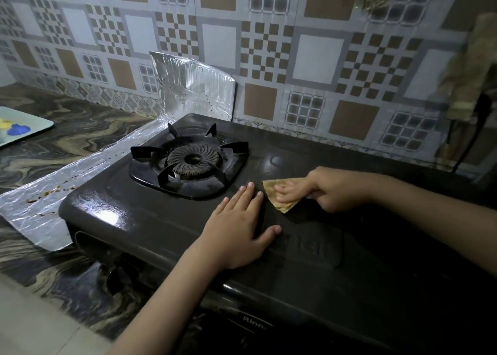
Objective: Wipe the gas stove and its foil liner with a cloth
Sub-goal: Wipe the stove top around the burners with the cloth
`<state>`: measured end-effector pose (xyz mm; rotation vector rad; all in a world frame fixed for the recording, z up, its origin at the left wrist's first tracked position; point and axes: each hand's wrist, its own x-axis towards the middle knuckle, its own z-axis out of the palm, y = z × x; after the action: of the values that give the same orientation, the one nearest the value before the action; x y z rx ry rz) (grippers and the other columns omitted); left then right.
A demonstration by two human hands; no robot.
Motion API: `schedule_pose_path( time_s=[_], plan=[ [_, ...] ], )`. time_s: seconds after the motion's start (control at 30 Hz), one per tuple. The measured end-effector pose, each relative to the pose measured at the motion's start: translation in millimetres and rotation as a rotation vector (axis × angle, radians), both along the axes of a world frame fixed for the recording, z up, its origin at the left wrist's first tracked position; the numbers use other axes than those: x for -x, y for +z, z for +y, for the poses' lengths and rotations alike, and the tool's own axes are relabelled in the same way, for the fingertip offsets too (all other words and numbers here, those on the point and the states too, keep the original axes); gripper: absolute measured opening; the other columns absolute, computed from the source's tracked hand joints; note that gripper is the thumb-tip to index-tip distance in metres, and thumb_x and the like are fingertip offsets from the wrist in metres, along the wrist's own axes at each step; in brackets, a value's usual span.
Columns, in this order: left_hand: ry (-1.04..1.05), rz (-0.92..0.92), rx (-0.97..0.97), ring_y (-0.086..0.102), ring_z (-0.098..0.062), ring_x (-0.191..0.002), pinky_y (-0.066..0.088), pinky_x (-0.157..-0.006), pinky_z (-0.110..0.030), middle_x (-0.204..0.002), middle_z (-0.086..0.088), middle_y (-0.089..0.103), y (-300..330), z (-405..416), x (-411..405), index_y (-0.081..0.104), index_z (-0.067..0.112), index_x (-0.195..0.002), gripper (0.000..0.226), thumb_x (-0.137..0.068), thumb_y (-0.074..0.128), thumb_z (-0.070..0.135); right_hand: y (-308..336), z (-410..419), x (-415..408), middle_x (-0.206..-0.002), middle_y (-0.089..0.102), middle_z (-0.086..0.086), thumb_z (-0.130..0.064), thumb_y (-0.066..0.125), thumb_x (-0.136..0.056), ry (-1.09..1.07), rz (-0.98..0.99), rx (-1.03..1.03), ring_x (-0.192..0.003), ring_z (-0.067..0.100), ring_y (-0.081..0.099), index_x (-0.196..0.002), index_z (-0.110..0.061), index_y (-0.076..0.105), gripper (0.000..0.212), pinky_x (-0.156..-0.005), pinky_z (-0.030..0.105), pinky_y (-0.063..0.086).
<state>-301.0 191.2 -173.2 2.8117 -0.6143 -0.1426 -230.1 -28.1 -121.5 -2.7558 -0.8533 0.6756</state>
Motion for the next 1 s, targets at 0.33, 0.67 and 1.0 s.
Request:
schedule_pose_path(
  time_s=[0.33, 0.67, 1.0],
  plan=[
    [-0.066, 0.046, -0.107, -0.012, -0.027, -0.148, -0.004, -0.118, -0.044, -0.160, -0.017, -0.010, 26.1, -42.4, -20.7, -0.004, 0.005, -0.152, 0.116, -0.077, 0.043, 0.079, 16.0, -38.8, 42.3, -0.142, 0.044, -0.021, 0.016, 0.044, -0.074, -0.150, 0.002, -0.060, -0.136, -0.008, 0.029, -0.125, -0.031, 0.061, 0.072, -0.116, 0.018, 0.017],
    [-0.133, -0.039, -0.097, -0.015, -0.022, -0.148, -0.006, -0.118, -0.053, -0.161, -0.011, -0.012, 0.8, -88.2, -61.2, 0.000, 0.013, -0.154, 0.120, -0.068, 0.029, 0.092, 9.7, -75.1, -66.1, -0.143, 0.048, -0.009, 0.007, 0.039, -0.081, -0.407, -0.145, 0.151, -0.115, 0.019, 0.055, -0.128, -0.042, 0.056, 0.070, -0.092, 0.030, 0.049],
    [-0.126, -0.065, -0.077, -0.015, -0.021, -0.148, -0.004, -0.119, -0.050, -0.161, -0.010, -0.013, -6.7, -86.4, -63.1, 0.000, 0.015, -0.154, 0.121, -0.066, 0.029, 0.093, 19.8, -134.7, -71.7, -0.127, 0.054, -0.008, 0.011, 0.041, -0.084, -0.615, -0.150, 0.212, -0.086, 0.008, 0.051, -0.129, -0.029, 0.059, 0.063, -0.074, 0.015, 0.042]
  ],
)
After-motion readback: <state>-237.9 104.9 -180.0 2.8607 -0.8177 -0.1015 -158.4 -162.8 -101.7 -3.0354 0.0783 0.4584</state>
